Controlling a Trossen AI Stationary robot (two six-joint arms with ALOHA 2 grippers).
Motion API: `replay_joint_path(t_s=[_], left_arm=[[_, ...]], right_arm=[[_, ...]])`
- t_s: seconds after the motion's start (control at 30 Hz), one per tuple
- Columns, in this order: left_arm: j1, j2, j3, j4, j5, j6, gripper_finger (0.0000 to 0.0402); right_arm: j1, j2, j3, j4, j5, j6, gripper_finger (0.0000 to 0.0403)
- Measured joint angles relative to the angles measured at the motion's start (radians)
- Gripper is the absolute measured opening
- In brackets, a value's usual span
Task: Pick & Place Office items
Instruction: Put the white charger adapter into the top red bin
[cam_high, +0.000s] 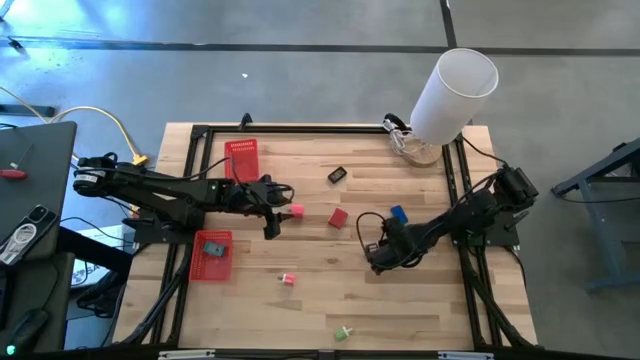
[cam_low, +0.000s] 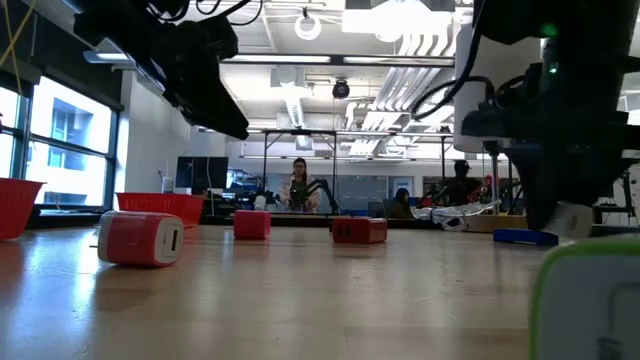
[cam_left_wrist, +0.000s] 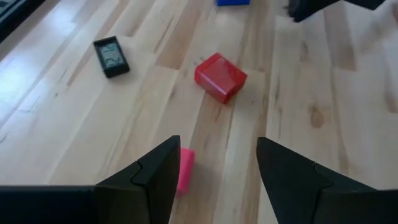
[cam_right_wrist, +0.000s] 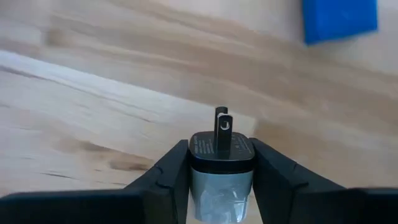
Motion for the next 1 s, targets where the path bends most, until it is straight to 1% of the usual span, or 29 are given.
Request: replay_joint_path(t_s=[0.13,0.2,0.23,0.4,0.47,0.7,0.8,1.0], left_arm=[[0.0,0.0,0.0,0.001,0.0,-0.004,0.0202],[0.0,0.0,0.0,0.002,0.006,-0.029,0.0202],[0.001,0.0,0.0,0.005,0.025,-0.04,0.0202],[0.0,0.0,0.0,0.051,0.18,-0.05,0.0202],[0.0,0.0,0.0,0.068,0.213,-0.05,0.0202],[0.001,0.0,0.0,0.153,0.243,-0.073,0.0202],[0.001,0.0,0.0,0.187,0.271,-0.079,0.0202],[0.001,0.0,0.0,0.214,0.274,-0.095,0.0202]], right_arm=[[0.001,-0.012,0.001,0.025,0.077,-0.052,0.0122],[0.0,-0.014,0.001,0.041,0.124,-0.076,0.0122],[0.0,-0.014,0.001,0.048,0.146,-0.087,0.0122],[0.0,-0.017,0.002,0.121,0.247,-0.174,0.0122],[0.0,-0.017,0.002,0.162,0.29,-0.229,0.0122],[-0.001,-0.03,0.003,0.343,0.414,-0.465,0.0122],[-0.002,-0.055,0.003,0.386,0.453,-0.546,0.0122],[0.011,-0.119,0.003,0.428,0.519,-0.663,0.0122]])
